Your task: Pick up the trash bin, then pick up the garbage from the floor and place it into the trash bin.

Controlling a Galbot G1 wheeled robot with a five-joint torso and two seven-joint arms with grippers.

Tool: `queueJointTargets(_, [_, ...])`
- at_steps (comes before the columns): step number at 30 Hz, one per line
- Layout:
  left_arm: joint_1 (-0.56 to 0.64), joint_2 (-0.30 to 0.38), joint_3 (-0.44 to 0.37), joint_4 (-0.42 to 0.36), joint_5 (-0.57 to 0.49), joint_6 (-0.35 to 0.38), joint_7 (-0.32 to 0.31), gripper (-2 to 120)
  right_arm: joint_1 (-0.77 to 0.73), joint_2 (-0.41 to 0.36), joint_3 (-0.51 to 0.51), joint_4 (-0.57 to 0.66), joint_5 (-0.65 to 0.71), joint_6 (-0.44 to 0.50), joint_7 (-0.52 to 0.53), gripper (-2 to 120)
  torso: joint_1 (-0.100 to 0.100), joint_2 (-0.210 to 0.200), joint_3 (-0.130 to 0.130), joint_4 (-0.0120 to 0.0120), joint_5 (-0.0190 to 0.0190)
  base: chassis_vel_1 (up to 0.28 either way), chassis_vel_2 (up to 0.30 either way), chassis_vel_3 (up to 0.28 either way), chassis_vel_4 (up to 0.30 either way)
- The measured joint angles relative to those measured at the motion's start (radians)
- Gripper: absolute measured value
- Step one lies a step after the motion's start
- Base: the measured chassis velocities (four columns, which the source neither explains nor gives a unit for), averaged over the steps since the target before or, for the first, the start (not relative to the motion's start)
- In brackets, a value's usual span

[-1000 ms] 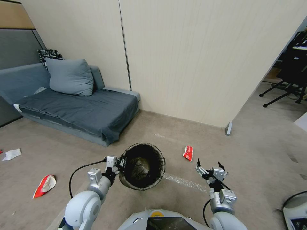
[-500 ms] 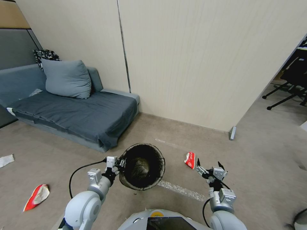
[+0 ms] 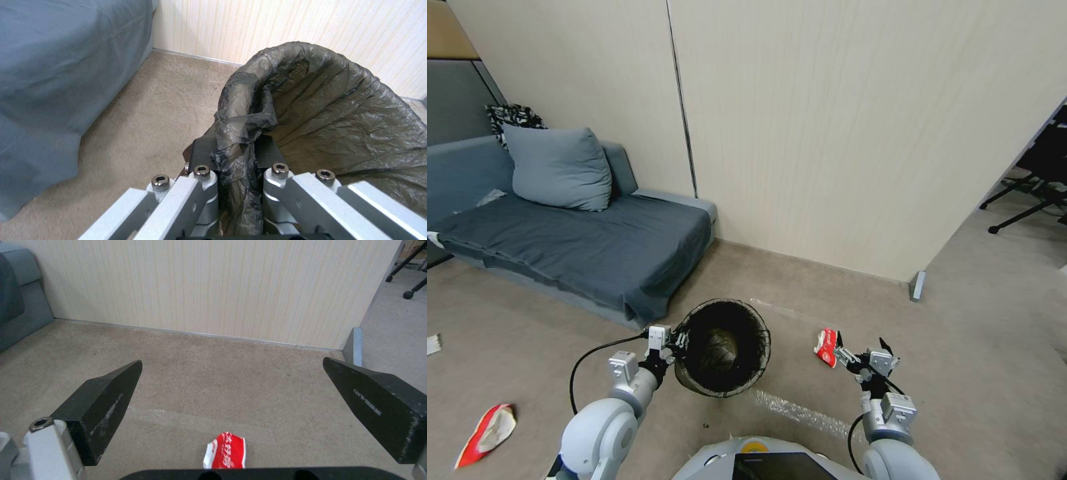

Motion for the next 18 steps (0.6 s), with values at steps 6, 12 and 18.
queueJointTargets(6, [-0.002, 0.001, -0.002, -0.001, 0.000, -0.001, 0.000, 7, 0.000, 0.000, -0.002, -0.003, -0.001, -0.003, 0.000, 100, 0.000, 0.000, 0.000, -0.0001, -0.0001, -0.100, 0.096, 0.087, -0.100])
queueJointTargets(12, [-0.003, 0.002, -0.003, -0.003, 0.000, -0.001, 0.000, 7, 0.005, 0.000, 0.002, -0.009, 0.006, -0.001, 0.009, 100, 0.000, 0.000, 0.000, -0.0001, 0.0000, -0.092, 0.077, 0.093, -0.086])
queueJointTargets(18, [-0.002, 0.001, -0.003, -0.008, 0.000, -0.002, 0.000, 7, 0.033, 0.000, 0.005, -0.018, 0.055, -0.095, 0.023, 100, 0.000, 0.000, 0.000, 0.0000, 0.0000, 0.000, 0.000, 0.000, 0.000])
